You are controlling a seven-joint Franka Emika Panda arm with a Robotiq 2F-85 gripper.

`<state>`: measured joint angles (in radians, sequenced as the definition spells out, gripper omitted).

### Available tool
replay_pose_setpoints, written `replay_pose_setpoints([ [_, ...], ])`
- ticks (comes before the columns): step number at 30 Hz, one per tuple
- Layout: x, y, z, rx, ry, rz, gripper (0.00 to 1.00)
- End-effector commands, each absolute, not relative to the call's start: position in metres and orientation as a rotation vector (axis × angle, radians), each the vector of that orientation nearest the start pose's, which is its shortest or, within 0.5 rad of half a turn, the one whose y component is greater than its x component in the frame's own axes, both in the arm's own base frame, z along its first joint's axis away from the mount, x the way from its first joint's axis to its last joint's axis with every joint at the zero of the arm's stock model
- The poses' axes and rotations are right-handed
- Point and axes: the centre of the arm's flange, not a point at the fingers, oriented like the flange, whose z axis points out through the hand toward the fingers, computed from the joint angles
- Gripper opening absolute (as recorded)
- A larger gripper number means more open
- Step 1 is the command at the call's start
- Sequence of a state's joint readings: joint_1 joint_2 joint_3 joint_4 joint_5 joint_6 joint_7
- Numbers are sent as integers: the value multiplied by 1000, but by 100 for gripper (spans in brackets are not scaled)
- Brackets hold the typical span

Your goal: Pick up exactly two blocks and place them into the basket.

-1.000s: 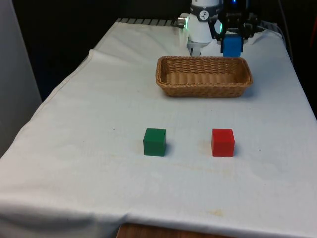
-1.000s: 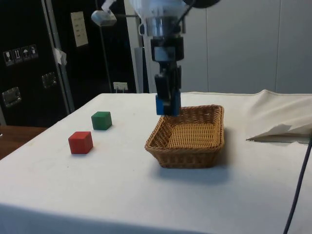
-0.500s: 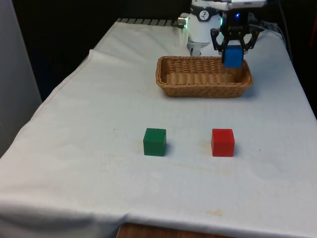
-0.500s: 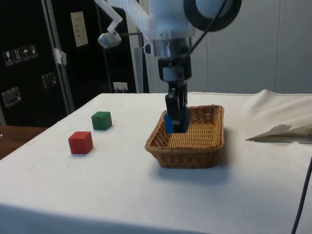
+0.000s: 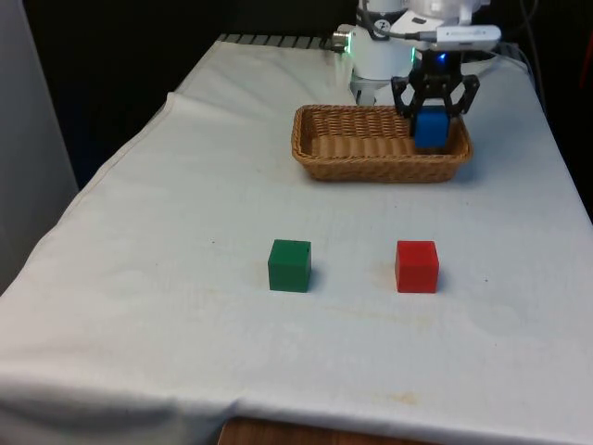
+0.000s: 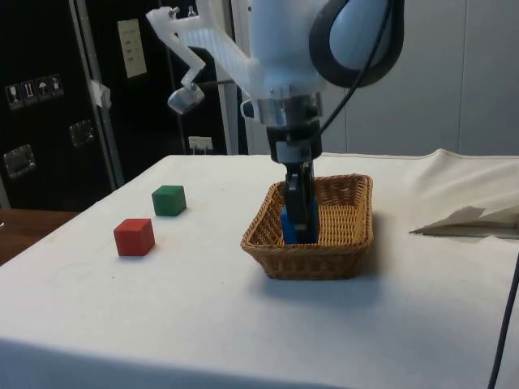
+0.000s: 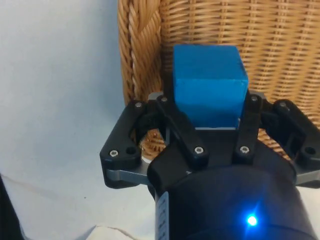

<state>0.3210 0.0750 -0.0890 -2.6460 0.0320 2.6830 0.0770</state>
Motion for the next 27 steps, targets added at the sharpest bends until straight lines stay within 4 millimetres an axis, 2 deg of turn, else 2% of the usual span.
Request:
replay_pose_setpoints([
  [1, 411, 96, 214, -3138, -204, 48, 1],
  [11, 408, 95, 205, -3138, -217, 59, 1],
  [24, 407, 92, 205, -3138, -221, 70, 1],
  [25, 407, 92, 205, -3137, -222, 70, 3],
  [26, 408, 93, 205, -3136, -221, 78, 9],
  [27, 408, 92, 205, -3137, -222, 70, 9],
])
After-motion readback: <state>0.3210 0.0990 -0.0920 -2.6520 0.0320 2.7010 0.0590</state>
